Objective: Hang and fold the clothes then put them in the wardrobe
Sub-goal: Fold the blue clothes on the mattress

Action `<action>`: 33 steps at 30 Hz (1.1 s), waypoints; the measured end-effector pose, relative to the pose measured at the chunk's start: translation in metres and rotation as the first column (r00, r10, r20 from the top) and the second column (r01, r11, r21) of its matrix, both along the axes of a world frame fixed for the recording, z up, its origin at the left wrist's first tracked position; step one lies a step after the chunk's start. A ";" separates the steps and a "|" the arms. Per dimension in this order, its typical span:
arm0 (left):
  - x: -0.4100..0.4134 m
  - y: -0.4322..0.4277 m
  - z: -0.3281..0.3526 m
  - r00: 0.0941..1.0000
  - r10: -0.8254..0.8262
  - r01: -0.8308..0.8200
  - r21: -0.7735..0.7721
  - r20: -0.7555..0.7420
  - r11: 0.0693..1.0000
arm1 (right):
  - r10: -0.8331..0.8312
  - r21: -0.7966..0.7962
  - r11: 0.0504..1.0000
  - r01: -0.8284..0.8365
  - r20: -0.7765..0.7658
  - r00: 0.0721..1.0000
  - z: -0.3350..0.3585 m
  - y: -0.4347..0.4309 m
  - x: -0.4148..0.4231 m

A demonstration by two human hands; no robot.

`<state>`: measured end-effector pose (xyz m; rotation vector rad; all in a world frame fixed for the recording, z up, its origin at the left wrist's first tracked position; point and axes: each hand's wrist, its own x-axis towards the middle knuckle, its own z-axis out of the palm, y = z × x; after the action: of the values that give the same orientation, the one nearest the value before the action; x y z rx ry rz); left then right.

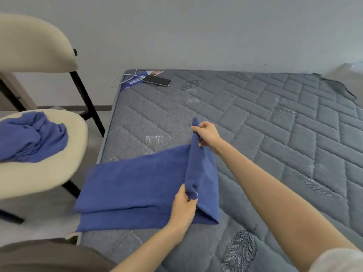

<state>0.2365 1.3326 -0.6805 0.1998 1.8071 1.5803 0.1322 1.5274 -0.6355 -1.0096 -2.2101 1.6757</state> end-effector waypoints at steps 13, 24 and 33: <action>-0.039 -0.083 -0.018 0.933 0.038 0.008 -0.126 0.357 0.992 | 0.296 0.036 0.950 -0.310 0.216 0.931 -0.036 -0.114 -0.057; -0.078 -0.089 -0.013 0.976 -0.002 0.093 -0.409 0.219 0.908 | 0.315 0.477 0.818 -0.321 0.095 0.944 -0.050 -0.092 -0.023; -0.087 -0.095 -0.022 0.967 -0.236 0.108 -0.683 -0.097 0.722 | 0.283 0.683 0.293 -0.670 0.607 0.743 -0.102 -0.079 0.031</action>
<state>0.1492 1.2372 -0.7024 0.1592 2.3078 0.7054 0.1633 1.4481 -0.7374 -0.3196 -3.2556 0.0835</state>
